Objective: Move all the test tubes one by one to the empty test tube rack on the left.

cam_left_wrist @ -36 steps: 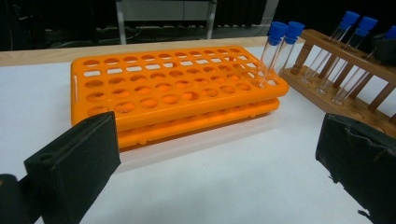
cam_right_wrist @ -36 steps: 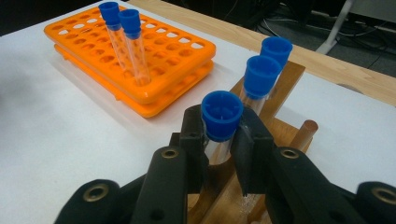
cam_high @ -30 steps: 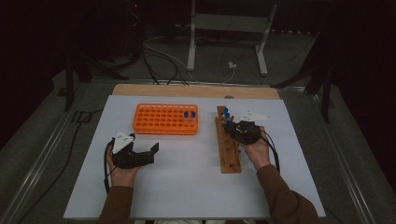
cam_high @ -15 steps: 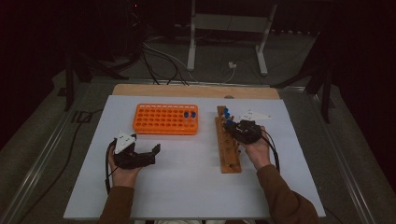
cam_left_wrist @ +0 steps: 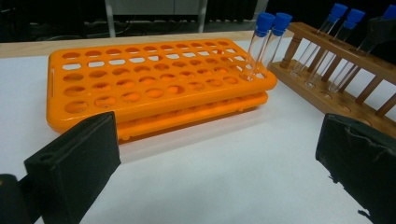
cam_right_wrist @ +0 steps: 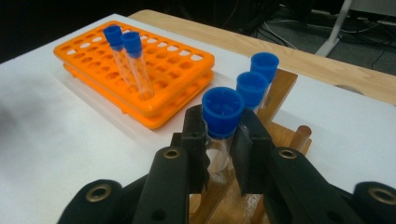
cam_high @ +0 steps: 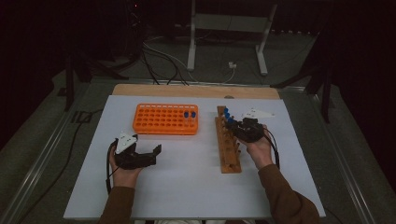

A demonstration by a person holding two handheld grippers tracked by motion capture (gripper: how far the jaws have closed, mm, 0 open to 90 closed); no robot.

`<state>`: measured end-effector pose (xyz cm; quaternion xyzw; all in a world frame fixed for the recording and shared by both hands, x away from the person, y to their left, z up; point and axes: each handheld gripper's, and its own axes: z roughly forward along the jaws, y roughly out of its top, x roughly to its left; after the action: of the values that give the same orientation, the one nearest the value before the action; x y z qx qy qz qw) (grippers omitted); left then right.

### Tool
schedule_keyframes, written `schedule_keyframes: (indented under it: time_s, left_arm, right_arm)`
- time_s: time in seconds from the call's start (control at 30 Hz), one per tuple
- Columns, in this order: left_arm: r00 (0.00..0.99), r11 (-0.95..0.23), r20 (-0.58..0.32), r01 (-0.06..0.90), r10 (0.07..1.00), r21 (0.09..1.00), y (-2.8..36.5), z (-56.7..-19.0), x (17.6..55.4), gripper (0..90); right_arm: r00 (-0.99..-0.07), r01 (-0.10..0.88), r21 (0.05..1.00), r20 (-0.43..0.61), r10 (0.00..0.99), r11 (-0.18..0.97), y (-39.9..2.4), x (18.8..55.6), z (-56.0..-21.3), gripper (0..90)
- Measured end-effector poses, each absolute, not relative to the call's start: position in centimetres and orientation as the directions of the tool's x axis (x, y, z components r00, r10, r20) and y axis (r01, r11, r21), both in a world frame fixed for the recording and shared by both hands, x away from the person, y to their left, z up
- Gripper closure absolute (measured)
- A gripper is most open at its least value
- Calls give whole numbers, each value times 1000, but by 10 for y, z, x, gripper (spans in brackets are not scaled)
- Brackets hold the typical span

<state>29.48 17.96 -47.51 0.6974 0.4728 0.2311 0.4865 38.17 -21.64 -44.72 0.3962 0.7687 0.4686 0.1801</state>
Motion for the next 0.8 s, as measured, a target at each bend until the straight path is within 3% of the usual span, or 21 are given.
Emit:
schedule_keyframes:
  time_s: [0.8]
  left_arm:
    - [452, -83, -139, 437, 881, 895, 178, -476, 294, 8]
  right_arm:
    - [-646, 383, 885, 50, 762, 266, -217, 376, -410, 766]
